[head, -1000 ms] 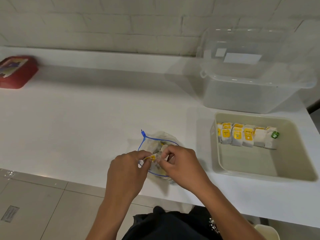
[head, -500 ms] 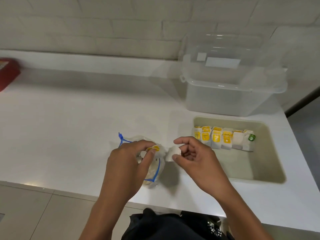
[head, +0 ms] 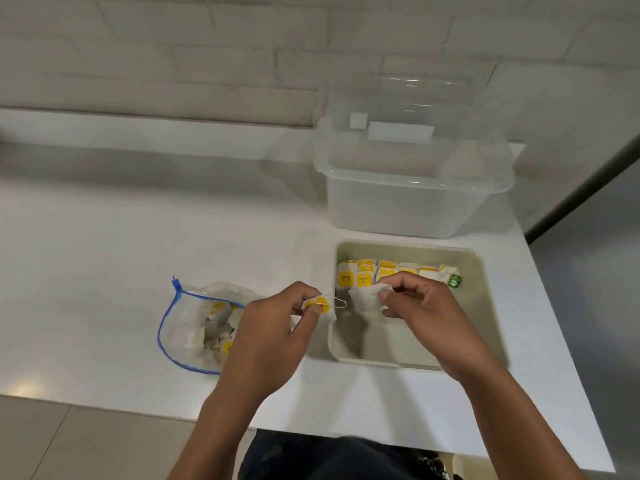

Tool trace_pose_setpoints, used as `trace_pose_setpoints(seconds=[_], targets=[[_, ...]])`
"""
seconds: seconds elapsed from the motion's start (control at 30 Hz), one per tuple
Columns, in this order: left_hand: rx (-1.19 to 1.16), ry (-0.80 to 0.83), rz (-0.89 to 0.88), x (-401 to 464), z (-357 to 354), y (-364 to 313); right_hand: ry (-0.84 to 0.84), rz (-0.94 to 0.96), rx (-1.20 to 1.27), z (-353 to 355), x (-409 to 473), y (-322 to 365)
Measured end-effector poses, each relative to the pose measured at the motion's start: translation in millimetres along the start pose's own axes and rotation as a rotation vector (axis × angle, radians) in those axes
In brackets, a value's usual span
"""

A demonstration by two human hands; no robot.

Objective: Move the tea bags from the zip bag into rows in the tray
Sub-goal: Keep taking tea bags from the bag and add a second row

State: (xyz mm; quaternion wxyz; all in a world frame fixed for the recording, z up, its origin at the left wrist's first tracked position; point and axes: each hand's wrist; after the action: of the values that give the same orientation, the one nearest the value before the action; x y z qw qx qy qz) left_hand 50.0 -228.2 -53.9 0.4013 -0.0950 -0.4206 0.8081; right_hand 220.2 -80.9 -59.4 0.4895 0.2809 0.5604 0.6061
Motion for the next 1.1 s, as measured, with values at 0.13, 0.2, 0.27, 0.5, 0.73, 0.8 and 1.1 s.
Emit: trace_pose_setpoints(seconds=[0.13,0.2,0.27,0.5,0.73,0.8,1.1], targets=[[-0.001,0.001,0.025,1.0,-12.2,-6.6,0.060,-0.012,-0.066,0.8,14.6,-13.1],[0.002,0.003,0.019,2.8,-16.3,-8.9,0.093,0.001,-0.084,-1.0,21.5,-15.2],[0.007,0.013,0.023,4.7,-19.6,-10.8,0.118,0.027,-0.125,-4.1,28.2,-18.0],[0.014,0.055,0.036,15.5,-28.9,-14.9,0.105,0.041,-0.191,-12.3,56.1,-29.3],[0.018,0.045,0.034,19.5,-28.8,-12.0,0.211,0.110,-0.376,-16.0,72.8,-35.9],[0.011,0.035,0.055,19.4,-29.2,-11.2,0.253,0.164,-0.482,-19.0,75.9,-36.8],[0.007,-0.026,0.117,19.6,-23.5,-1.8,0.420,0.258,-0.718,-43.5,88.7,-35.0]])
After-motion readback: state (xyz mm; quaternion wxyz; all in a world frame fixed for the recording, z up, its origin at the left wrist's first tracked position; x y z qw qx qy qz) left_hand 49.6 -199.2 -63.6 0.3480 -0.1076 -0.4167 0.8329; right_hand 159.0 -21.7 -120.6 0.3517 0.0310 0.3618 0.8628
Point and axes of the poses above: each hand's wrist, its own x-axis towards the middle knuckle, its own z-axis out of the back of the hand, y = z × x, and after that the axes turned 15 degrees about -y, right-handed
